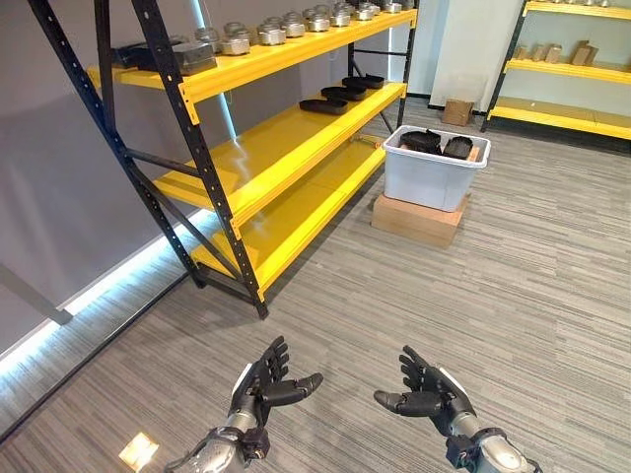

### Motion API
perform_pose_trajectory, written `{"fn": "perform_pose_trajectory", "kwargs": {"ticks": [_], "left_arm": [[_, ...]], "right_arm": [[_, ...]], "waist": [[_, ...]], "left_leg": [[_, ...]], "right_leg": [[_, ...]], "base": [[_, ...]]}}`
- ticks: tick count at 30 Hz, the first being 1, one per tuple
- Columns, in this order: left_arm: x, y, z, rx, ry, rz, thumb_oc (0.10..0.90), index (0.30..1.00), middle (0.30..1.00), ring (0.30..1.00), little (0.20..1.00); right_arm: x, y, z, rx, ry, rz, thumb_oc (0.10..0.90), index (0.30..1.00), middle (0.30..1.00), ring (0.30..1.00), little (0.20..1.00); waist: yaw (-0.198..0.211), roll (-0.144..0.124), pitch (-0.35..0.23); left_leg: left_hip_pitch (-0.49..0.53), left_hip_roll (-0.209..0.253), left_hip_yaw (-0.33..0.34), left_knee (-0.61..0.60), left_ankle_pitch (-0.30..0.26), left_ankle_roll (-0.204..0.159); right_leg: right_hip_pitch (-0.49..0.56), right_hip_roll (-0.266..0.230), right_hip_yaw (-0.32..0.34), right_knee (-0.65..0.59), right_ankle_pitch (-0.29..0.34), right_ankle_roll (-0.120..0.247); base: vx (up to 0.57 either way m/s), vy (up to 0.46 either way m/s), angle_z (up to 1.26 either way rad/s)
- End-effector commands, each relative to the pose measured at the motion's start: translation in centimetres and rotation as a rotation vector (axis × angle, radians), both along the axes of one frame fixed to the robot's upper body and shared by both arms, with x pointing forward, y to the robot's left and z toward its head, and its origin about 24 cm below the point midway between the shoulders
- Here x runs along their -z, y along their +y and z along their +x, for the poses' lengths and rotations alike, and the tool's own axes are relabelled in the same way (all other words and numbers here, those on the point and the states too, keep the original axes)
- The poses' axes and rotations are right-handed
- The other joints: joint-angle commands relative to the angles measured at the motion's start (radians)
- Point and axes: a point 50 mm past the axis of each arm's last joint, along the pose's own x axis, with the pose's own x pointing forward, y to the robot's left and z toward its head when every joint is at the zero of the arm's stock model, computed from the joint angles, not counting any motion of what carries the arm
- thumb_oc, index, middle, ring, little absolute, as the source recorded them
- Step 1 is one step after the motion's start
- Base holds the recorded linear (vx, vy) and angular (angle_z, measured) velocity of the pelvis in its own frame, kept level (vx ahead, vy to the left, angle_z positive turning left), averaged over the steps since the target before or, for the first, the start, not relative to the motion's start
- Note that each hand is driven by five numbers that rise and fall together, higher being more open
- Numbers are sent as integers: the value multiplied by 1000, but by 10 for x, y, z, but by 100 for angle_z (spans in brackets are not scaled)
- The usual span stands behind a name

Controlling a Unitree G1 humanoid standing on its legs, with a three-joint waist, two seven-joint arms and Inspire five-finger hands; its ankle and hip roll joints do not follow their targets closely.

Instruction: Move parts from the plastic box to the shelf.

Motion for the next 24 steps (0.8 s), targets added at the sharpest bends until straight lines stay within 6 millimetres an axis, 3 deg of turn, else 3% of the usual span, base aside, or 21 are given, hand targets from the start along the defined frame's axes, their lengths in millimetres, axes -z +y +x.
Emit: {"fn": "perform_pose_trajectory", "kwargs": {"ticks": [1,3,4,5,6,7,8,9,10,13,14,18,20,22,24], "left_arm": [[-52,12,52,39,-287,68,900,1000,1000,1000,1000],[-58,12,55,62,-311,105,900,1000,1000,1000,1000],[-58,12,55,62,-311,105,900,1000,1000,1000,1000],[-56,11,54,59,-305,95,900,1000,1000,1000,1000],[-55,10,54,60,-302,95,900,1000,1000,1000,1000],[-55,11,54,59,-298,94,900,1000,1000,1000,1000],[-55,11,53,59,-296,92,900,1000,1000,1000,1000],[-55,11,53,59,-296,92,900,1000,1000,1000,1000],[-52,13,50,57,-279,85,900,1000,1000,1000,1000],[-49,17,46,55,-263,78,900,1000,1000,1000,1000],[-49,17,45,46,-264,75,900,1000,1000,1000,1000],[-50,19,46,20,-276,71,900,1000,1000,1000,1000],[-51,18,46,19,-281,66,900,1000,1000,1000,1000],[-46,14,46,36,-266,58,900,1000,1000,1000,1000],[-47,13,46,24,-273,42,900,1000,1000,1000,1000]], "right_arm": [[-40,10,46,-3,-252,69,900,1000,1000,1000,1000],[-39,12,45,-6,-248,71,900,1000,1000,1000,1000],[-39,13,45,-6,-248,71,900,1000,1000,1000,1000],[-38,14,42,-9,-245,77,900,1000,1000,1000,1000],[-38,14,42,-9,-245,75,900,1000,1000,1000,1000],[-38,14,42,-12,-247,69,900,1000,1000,1000,1000],[-38,14,41,-12,-248,70,900,1000,1000,1000,1000],[-38,14,41,-12,-248,70,900,1000,1000,1000,1000],[-37,14,40,-9,-238,77,900,1000,1000,1000,1000],[-37,14,42,-19,-237,82,900,1000,1000,1000,1000],[-36,14,42,-18,-231,81,900,1000,1000,1000,1000],[-36,14,42,-25,-230,57,900,1000,1000,1000,1000],[-36,13,41,-30,-232,49,900,1000,1000,1000,1000],[-34,11,39,-25,-218,48,900,1000,1000,1000,1000],[-39,9,40,-14,-244,68,900,1000,1000,1000,1000]], "waist": [[17,-30,46],[14,-26,61],[15,-27,60],[15,-14,77],[13,-7,94],[15,11,114],[21,20,119],[20,20,119],[19,20,110],[11,13,104],[6,1,95],[19,12,83],[15,10,80],[7,6,44],[-7,20,35]], "left_leg": [[-59,-40,-53,135,-128,66],[-67,-65,-66,157,-140,94],[-70,-67,-65,159,-141,94],[-62,-89,-69,178,-158,118],[-55,-94,-68,187,-164,126],[-44,-90,-64,191,-169,131],[-33,-93,-55,197,-184,131],[-33,-94,-56,197,-184,132],[1,-104,-47,193,-210,131],[61,-108,-49,169,-237,117],[93,-109,-42,151,-249,98],[141,-77,-20,140,-268,67],[155,-69,-14,138,-262,57],[169,-34,-18,159,-237,22],[167,3,-31,189,-192,0]], "right_leg": [[-50,-89,3,262,-125,60],[-127,-112,23,410,-62,70],[-133,-114,26,416,-64,71],[-205,-133,25,567,17,63],[-243,-140,18,643,48,65],[-285,-148,-23,711,53,64],[-311,-190,-91,738,32,67],[-311,-191,-91,738,31,67],[-315,-223,-167,675,14,60],[-316,-194,-224,442,-4,54],[-328,-192,-245,285,22,69],[-290,-192,-329,155,74,104],[-285,-192,-329,148,92,95],[-241,-139,-307,124,71,61],[-248,-101,-286,168,43,38]], "base": [[-48,253,9],[-22,184,14],[18,251,26],[32,252,28],[42,343,23],[64,240,14],[59,161,4],[212,108,6],[245,22,0],[317,-89,-2],[289,-138,-16],[262,-130,-24],[170,-120,-13],[358,-226,9],[353,-245,31]]}}
